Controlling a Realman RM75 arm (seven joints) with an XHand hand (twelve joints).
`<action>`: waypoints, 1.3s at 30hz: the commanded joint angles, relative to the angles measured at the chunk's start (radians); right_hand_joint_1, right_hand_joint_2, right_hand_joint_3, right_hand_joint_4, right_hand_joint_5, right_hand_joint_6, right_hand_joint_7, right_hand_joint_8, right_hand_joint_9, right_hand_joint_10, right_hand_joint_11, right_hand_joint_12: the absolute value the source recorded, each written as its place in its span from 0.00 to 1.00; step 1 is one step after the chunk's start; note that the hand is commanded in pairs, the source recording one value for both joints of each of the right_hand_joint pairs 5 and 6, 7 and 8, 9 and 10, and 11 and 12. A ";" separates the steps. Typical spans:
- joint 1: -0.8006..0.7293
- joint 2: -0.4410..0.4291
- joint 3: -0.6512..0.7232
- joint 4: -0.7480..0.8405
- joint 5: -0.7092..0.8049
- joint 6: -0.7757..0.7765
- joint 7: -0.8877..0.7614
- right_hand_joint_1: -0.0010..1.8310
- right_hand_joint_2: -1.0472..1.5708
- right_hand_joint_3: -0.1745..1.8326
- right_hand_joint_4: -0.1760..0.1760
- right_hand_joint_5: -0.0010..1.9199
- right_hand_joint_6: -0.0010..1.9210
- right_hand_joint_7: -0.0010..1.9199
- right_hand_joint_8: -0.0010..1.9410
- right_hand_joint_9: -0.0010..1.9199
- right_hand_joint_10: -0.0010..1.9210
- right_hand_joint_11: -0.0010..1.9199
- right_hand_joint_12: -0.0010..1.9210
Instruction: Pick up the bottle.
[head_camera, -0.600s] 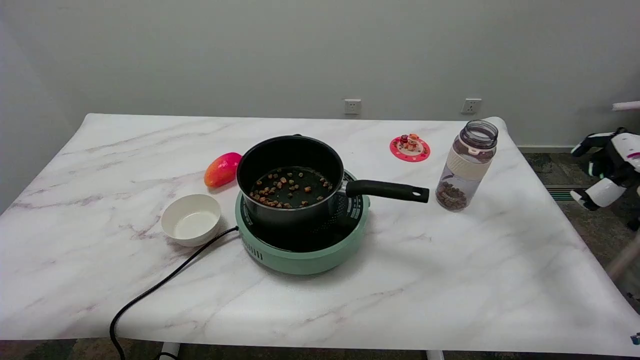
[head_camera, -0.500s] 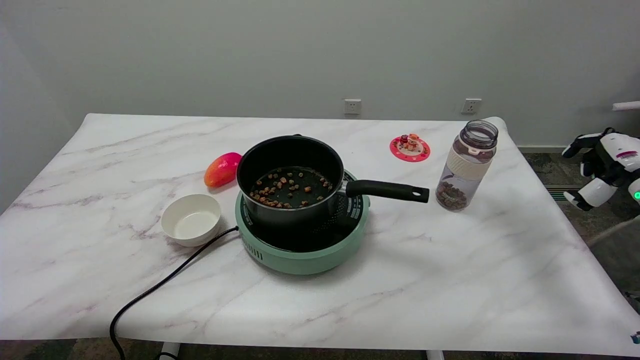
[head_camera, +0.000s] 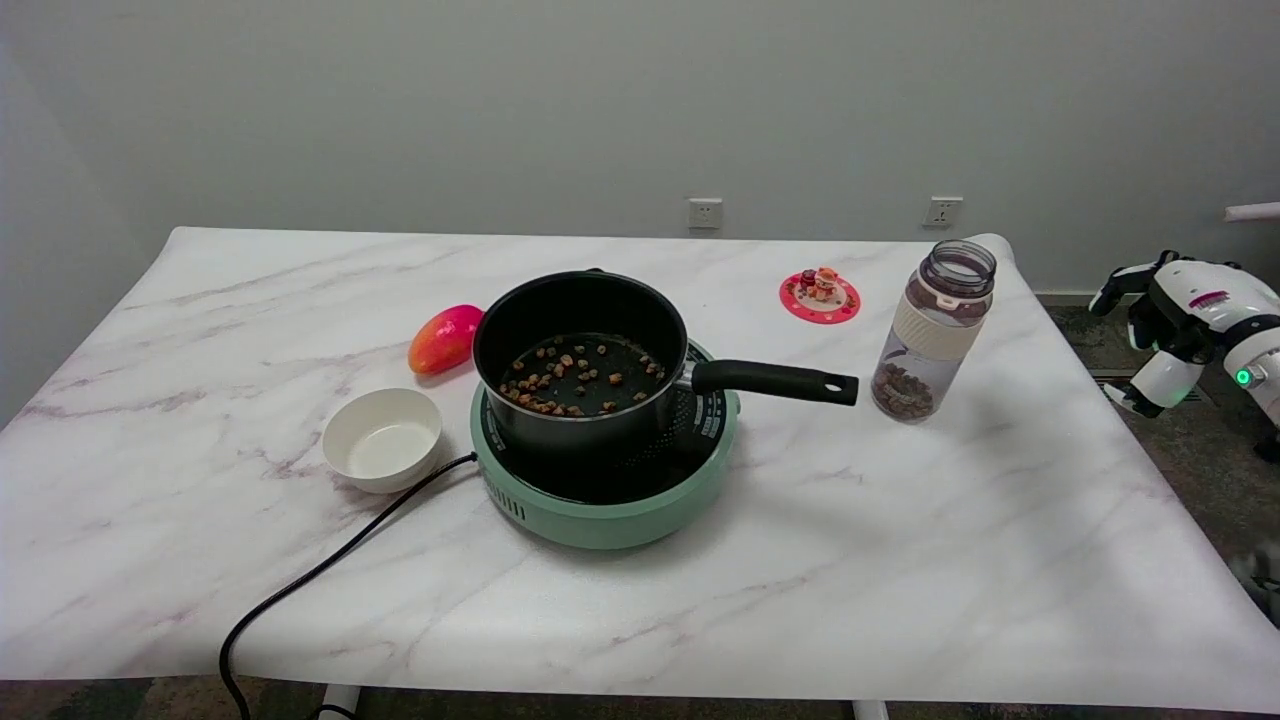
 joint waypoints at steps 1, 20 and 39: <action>-0.001 0.024 -0.005 0.102 -0.034 -0.093 0.165 0.76 0.20 0.83 0.50 0.25 0.25 0.58 0.57 0.63 0.63 0.45 0.45; 0.062 -0.039 -0.016 0.132 0.008 -0.216 0.531 0.73 0.00 0.67 0.50 0.09 0.09 0.24 0.23 0.24 0.24 0.28 0.28; 0.065 -0.117 -0.040 0.038 0.011 -0.085 0.840 0.73 0.00 0.63 0.50 0.06 0.06 0.24 0.24 0.22 0.22 0.24 0.24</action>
